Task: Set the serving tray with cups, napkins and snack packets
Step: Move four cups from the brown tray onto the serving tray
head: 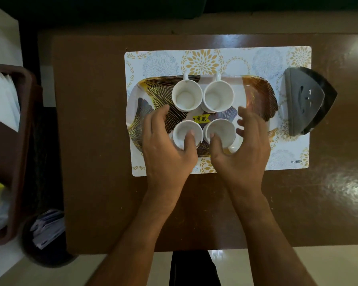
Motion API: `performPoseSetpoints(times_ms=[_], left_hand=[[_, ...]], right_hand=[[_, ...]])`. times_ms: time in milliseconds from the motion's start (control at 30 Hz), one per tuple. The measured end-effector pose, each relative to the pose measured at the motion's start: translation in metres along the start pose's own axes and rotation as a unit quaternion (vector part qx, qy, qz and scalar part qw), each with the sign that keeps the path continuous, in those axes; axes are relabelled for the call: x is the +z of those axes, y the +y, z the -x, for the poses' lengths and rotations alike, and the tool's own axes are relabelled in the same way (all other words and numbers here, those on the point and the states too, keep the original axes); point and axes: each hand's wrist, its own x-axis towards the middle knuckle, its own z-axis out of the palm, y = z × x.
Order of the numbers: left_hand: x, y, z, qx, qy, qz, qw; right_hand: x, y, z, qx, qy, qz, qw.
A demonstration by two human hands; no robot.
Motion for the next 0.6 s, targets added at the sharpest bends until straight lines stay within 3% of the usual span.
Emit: performPoseSetpoints(times_ms=[200, 600], left_hand=[[0.002, -0.006, 0.031, 0.011, -0.069, -0.007, 0.998], [0.012, -0.009, 0.021, 0.008, -0.060, -0.026, 0.998]], right_hand=[[0.004, 0.006, 0.016, 0.006, -0.028, 0.013, 1.000], [0.011, 0.009, 0.012, -0.002, -0.028, 0.029, 0.999]])
